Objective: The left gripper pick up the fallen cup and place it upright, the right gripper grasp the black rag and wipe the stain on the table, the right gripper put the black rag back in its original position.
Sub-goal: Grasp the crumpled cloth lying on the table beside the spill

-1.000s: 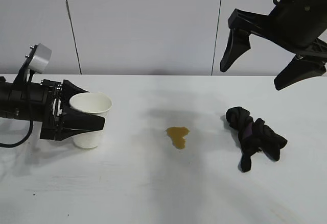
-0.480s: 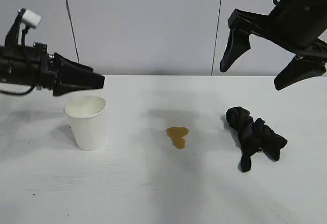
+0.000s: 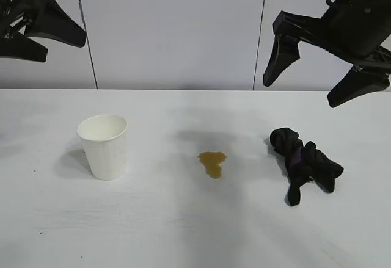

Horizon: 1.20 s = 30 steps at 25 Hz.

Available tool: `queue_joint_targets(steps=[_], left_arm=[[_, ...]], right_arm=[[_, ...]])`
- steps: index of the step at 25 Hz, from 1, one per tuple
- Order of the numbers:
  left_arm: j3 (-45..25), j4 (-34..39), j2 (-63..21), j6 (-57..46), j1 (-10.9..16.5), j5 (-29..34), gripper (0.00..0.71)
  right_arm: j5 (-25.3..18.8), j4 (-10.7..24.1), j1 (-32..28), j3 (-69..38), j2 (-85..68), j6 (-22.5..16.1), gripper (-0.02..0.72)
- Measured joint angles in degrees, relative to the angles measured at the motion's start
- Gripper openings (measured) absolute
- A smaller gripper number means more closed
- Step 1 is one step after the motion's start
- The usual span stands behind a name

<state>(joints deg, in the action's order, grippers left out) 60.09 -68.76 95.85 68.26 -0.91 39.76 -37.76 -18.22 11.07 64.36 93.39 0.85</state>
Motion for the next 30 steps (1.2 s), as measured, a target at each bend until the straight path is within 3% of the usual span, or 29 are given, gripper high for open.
queue_joint_targets(steps=[10, 17, 27, 30], left_arm=[[2.80, 18.90, 0.00, -27.97, -9.06, -1.00, 0.693], [2.80, 20.23, 0.00, -35.24, -10.07, -1.12, 0.693], [2.80, 20.18, 0.00, -36.20, -10.07, 0.88, 0.693], [2.80, 20.18, 0.00, -36.20, -10.07, 1.05, 0.693]], right_arm=[[0.11, 0.00, 0.00, 0.00, 0.00, 0.68, 0.694], [0.06, 0.00, 0.00, 0.00, 0.00, 0.94, 0.694], [0.06, 0.07, 0.00, 0.00, 0.00, 2.18, 0.694], [0.06, 2.14, 0.00, 0.00, 0.00, 2.22, 0.694]])
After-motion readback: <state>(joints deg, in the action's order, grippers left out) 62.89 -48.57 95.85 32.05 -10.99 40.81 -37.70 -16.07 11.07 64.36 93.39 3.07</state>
